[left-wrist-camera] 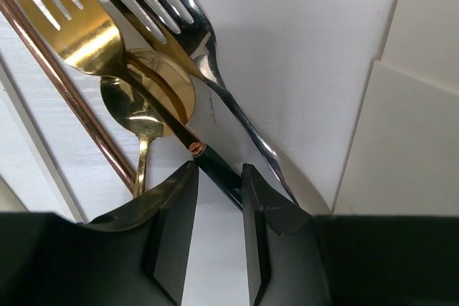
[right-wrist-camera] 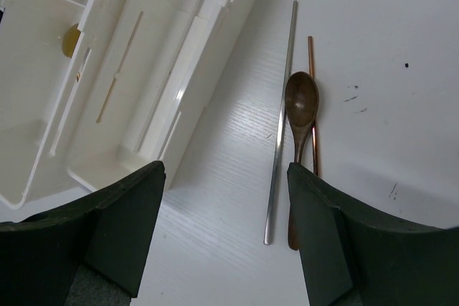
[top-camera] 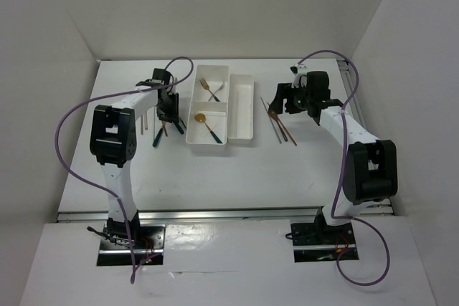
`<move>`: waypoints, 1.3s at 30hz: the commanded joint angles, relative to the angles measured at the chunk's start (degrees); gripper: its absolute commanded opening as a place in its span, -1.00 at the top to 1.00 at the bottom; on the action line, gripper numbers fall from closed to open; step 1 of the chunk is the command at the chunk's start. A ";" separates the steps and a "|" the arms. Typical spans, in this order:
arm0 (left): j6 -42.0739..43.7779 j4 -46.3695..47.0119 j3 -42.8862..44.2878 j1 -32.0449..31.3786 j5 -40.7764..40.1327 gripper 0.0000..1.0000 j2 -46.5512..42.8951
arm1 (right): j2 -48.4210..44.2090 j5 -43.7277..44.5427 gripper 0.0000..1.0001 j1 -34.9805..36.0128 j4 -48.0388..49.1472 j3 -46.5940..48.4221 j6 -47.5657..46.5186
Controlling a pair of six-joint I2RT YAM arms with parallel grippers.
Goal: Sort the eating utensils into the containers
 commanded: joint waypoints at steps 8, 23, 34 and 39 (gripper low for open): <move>-0.40 0.61 -4.05 0.61 -2.00 0.77 1.72 | 0.18 -0.51 -0.54 -0.33 1.50 2.37 0.07; 0.03 3.24 -6.96 5.97 7.12 1.00 -24.44 | 0.10 -2.44 -0.54 -0.33 2.56 1.75 0.07; 6.79 0.98 16.04 -0.09 29.02 1.00 -12.18 | -0.43 -2.97 -0.54 -0.33 2.56 1.66 -0.54; 15.50 -5.53 35.82 -2.46 27.46 1.00 3.97 | -1.57 -2.35 -0.56 -0.33 1.50 1.67 -1.86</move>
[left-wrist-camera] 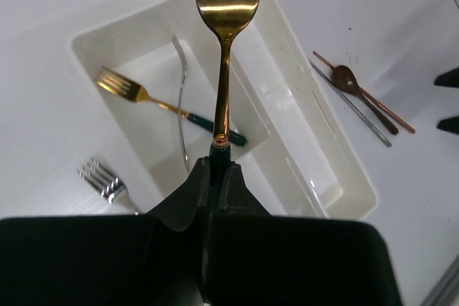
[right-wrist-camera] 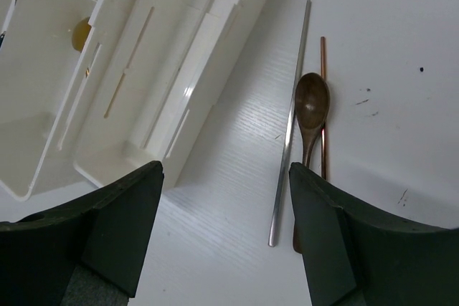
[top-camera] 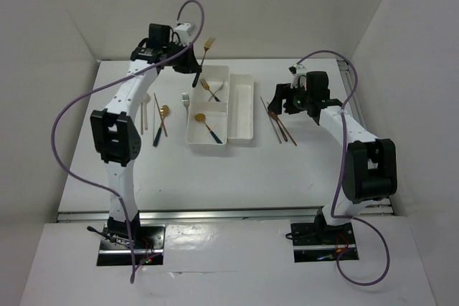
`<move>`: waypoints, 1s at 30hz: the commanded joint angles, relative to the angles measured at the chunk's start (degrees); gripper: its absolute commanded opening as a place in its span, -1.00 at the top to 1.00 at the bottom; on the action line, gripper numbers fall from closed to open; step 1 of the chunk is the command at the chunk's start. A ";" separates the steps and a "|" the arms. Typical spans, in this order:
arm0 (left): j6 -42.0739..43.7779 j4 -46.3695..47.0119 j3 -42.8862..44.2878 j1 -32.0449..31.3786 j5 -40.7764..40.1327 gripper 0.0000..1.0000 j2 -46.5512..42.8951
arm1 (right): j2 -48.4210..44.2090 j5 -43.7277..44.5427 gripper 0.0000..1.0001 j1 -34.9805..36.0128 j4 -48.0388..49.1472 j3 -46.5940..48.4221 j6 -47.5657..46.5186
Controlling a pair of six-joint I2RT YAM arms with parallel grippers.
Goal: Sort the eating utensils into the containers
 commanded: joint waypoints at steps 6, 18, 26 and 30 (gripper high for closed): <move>13.85 2.99 5.58 -3.63 -5.79 1.00 9.41 | -3.99 0.29 -0.58 -0.31 0.78 0.33 -1.88; 15.00 8.36 0.47 -3.64 -7.20 1.00 12.31 | -2.94 -0.23 -0.58 -0.31 0.78 -0.38 -1.88; 16.06 6.43 -1.11 -4.69 -10.36 0.08 11.70 | -1.36 -0.23 -0.58 -0.31 1.30 0.68 -1.88; 11.07 11.34 -8.83 -4.69 -10.36 -0.25 4.87 | -0.83 -0.23 -0.58 -0.31 1.30 0.68 -1.88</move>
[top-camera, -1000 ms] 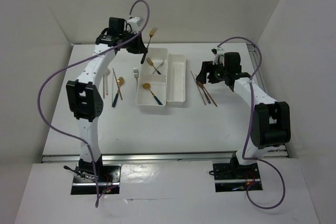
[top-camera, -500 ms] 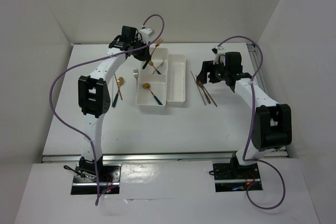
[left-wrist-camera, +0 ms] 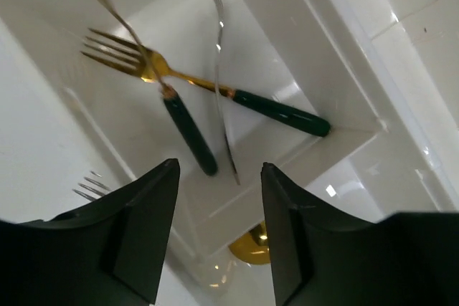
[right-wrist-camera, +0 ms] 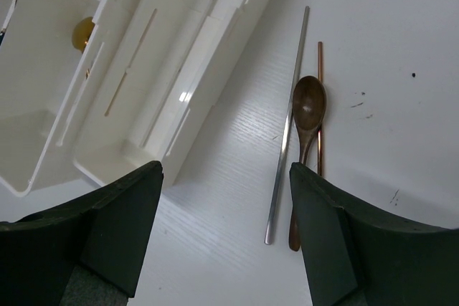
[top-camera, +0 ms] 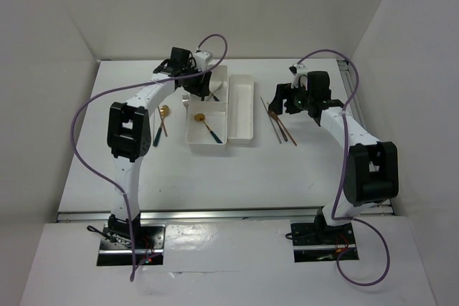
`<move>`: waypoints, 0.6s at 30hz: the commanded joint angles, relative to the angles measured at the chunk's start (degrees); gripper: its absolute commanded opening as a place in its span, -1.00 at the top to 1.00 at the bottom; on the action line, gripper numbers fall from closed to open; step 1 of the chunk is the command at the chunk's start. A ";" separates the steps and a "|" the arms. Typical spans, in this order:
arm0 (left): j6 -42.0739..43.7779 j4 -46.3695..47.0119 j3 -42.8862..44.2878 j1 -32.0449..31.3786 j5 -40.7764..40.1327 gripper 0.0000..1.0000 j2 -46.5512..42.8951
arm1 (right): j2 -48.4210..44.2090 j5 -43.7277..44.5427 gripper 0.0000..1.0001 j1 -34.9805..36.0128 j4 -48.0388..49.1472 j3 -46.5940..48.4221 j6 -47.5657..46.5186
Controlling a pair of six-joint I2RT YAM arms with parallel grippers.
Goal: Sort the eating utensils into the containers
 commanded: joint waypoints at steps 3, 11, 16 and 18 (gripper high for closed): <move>-6.53 4.01 -4.00 0.50 -2.78 -0.25 -12.02 | 0.71 -0.91 -0.58 -0.31 1.46 1.70 -0.46; -13.67 0.14 -20.38 7.71 -12.09 -0.14 -30.12 | 0.71 -0.91 -0.58 -0.31 1.46 2.32 -0.46; -12.70 -2.14 -30.18 7.72 -16.15 -0.01 -32.70 | 1.93 -0.91 -0.58 0.21 1.46 2.85 0.06; -12.70 -2.14 -34.57 7.72 -14.05 -0.01 -32.70 | 1.94 -0.91 -0.58 0.22 1.46 3.55 0.06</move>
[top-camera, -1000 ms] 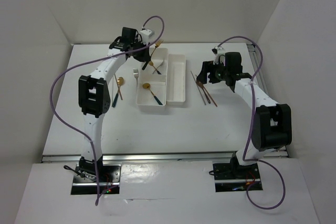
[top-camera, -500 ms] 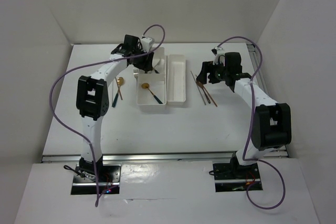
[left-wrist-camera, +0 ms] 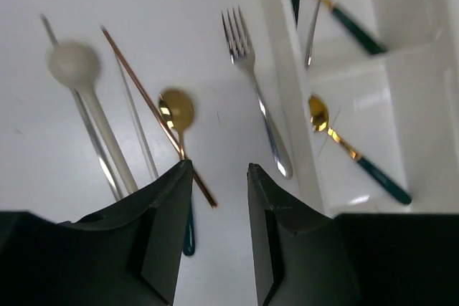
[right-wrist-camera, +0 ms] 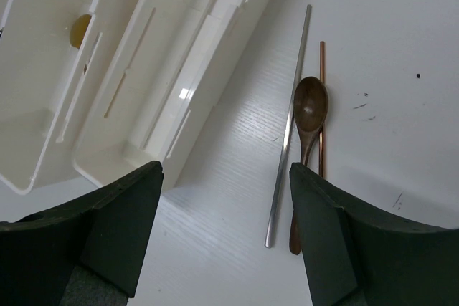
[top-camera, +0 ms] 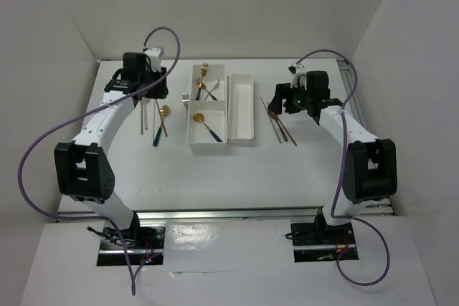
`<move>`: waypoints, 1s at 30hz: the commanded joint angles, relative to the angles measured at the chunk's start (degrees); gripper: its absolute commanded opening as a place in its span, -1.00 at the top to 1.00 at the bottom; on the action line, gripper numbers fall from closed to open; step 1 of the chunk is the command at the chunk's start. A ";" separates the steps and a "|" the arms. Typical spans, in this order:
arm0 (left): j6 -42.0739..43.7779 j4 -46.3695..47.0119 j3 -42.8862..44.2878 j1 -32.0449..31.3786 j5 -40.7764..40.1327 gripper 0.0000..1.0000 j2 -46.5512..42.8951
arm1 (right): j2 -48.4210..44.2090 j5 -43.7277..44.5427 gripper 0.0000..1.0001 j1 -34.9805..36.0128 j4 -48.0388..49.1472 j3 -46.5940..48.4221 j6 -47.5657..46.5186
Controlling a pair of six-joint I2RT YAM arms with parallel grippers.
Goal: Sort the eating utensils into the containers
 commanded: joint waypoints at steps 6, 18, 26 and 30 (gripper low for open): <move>-4.27 -4.18 -9.12 -2.12 2.19 0.09 6.57 | 1.50 -0.52 -0.58 0.72 0.95 4.19 0.02; -10.33 -1.98 -4.47 -3.27 3.16 -0.04 16.93 | 0.45 0.01 -0.61 0.72 -0.10 3.05 -0.51; -13.33 0.30 -0.07 -4.32 4.21 -0.06 21.86 | -0.17 0.01 -0.61 0.72 -0.10 2.00 -0.51; -14.65 0.83 1.24 -4.85 4.22 -0.09 23.00 | -0.78 0.01 -0.61 0.72 -0.10 1.47 -0.51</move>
